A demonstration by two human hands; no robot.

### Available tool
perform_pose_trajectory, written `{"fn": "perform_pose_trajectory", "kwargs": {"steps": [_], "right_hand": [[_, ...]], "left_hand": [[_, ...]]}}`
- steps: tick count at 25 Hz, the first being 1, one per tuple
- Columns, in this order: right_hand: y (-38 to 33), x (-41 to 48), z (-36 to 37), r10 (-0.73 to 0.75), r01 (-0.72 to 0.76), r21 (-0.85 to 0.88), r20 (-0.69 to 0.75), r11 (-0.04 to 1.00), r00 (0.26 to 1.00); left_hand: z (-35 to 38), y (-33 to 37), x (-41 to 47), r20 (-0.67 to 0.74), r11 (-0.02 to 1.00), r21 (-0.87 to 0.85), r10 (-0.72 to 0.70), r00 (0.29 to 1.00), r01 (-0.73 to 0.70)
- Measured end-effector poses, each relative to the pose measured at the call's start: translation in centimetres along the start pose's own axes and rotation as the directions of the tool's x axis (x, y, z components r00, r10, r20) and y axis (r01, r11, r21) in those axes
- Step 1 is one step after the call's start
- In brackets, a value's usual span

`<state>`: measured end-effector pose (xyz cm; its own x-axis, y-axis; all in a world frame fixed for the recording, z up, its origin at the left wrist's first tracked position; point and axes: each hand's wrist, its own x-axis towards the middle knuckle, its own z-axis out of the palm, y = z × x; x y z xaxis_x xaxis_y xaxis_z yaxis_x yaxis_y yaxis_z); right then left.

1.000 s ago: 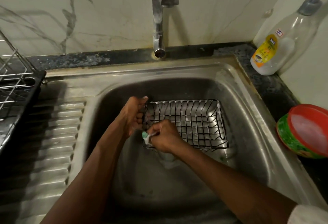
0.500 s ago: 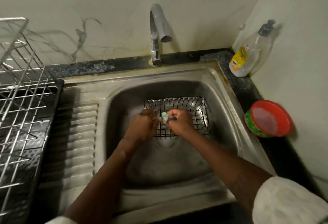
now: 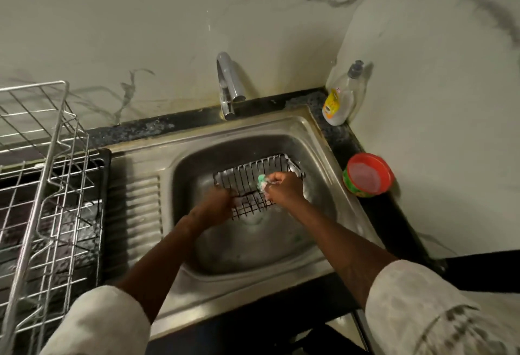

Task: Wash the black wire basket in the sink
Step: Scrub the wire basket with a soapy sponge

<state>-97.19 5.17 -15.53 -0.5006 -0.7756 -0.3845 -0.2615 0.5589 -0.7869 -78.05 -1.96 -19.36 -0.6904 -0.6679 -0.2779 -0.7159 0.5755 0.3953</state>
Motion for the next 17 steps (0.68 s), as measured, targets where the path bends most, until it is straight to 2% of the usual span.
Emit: {"fn": "perform_pose_trajectory", "kwargs": {"steps": [2, 4, 9, 13, 17], "right_hand": [[-0.2, 0.5, -1.0, -0.016, 0.015, -0.061, -0.008, 0.998, 1.0], [-0.5, 1.0, -1.6, -0.002, 0.002, -0.069, 0.002, 0.998, 1.0], [-2.5, 1.7, -2.3, -0.009, 0.011, -0.028, 0.063, 1.0, 0.998], [-2.4, 3.6, -1.9, -0.035, 0.047, -0.092, 0.123, 0.995, 0.992], [-2.6, 3.9, -3.0, -0.071, 0.081, -0.071, 0.138, 0.994, 0.988]], "left_hand": [[-1.0, -0.4, 0.2, -0.152, 0.967, -0.25, -0.087, 0.985, 0.046], [-1.7, -0.3, 0.4, -0.161, 0.932, -0.337, -0.199, 0.967, 0.135], [-1.5, 0.1, 0.4, -0.091, 0.929, -0.286, -0.272, 0.958, 0.237], [-2.3, 1.7, 1.8, -0.137, 0.97, -0.138, -0.217, 0.967, 0.198], [-3.9, 4.5, 3.2, -0.193, 0.975, -0.168, -0.179, 0.965, 0.148]]}}
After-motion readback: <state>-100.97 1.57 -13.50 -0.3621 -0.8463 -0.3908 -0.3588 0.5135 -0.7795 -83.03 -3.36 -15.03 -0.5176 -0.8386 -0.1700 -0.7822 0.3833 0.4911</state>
